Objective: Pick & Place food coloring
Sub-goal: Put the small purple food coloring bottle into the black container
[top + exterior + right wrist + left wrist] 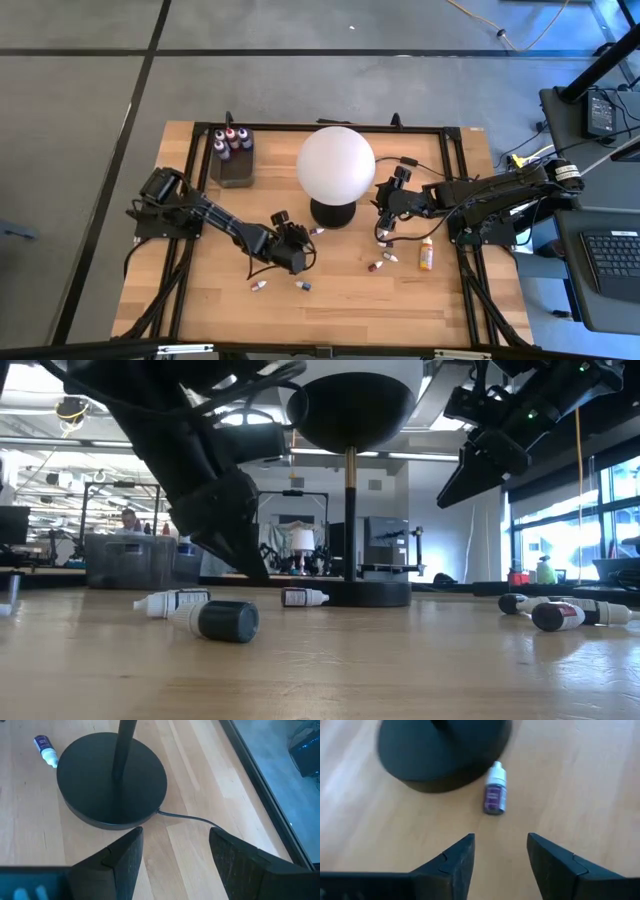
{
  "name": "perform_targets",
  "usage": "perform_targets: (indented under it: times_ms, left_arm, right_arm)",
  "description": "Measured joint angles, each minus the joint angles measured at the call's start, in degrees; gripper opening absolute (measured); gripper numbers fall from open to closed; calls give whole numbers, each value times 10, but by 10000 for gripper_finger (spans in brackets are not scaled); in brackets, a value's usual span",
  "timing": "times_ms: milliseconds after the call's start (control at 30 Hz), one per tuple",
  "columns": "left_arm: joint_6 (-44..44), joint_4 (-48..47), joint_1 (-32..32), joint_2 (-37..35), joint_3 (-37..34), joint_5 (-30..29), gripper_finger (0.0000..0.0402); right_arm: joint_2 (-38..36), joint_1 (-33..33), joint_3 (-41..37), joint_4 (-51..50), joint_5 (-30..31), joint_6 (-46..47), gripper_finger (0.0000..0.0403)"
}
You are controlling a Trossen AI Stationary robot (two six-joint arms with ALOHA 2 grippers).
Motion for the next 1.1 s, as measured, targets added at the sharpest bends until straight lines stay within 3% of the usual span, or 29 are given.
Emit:
perform_targets:
  times_ms: [167,333,900,1100]
  left_arm:
    - [1,3,12,0,0,52,219]
    - [20,28,24,-4,0,39,236]
    - [80,118,66,55,1,57,215]
    - [85,124,68,64,2,58,189]
  right_arm:
    - [0,0,0,0,0,0,230]
    - [0,0,0,0,0,0,230]
    - [0,0,0,-5,0,0,230]
    - [0,0,0,-5,0,0,230]
